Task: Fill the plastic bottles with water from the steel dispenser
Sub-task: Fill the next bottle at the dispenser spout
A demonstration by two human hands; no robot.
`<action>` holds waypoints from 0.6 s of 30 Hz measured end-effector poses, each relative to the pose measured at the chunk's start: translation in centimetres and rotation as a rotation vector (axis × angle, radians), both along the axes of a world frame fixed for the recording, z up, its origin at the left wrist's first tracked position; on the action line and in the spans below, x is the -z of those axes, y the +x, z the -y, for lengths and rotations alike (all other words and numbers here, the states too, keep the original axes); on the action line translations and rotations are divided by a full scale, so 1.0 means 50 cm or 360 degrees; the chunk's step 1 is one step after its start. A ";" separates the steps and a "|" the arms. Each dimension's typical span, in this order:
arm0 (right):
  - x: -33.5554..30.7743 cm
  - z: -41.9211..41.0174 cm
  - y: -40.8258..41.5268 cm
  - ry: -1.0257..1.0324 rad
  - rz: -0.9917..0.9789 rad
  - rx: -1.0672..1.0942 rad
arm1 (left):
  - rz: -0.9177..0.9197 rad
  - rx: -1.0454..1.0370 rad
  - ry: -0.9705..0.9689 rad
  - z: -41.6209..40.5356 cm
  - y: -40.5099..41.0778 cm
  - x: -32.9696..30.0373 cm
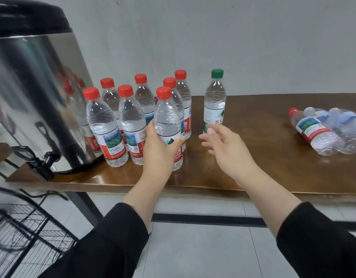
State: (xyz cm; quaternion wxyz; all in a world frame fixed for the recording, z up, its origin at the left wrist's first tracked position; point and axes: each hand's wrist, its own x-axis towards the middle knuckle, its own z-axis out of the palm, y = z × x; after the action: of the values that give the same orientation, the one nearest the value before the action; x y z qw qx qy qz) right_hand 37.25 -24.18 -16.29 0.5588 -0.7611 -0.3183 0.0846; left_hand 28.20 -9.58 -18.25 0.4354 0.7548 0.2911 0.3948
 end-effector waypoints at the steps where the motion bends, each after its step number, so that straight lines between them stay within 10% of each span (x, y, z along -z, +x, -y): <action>1: 0.002 -0.001 0.004 -0.0008 0.0008 0.0001 | 0.0011 -0.0024 0.0035 -0.003 0.003 0.007; 8: 0.009 0.021 0.024 -0.0024 0.0054 0.0024 | 0.0091 -0.0148 0.0157 0.018 -0.030 0.035; 13: 0.013 0.085 0.071 -0.0115 0.0186 0.0196 | 0.0411 -0.0191 0.0800 0.105 -0.087 0.067; 18: 0.004 0.179 0.172 -0.0586 0.0512 0.0616 | 0.0044 0.0466 0.0347 0.188 0.019 0.028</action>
State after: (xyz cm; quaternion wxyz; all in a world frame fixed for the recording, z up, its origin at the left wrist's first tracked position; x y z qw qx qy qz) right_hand 45.83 -33.15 -16.50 0.3597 -0.8996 -0.2311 -0.0887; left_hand 29.16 -18.97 -19.66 0.4077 0.8264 0.1275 0.3668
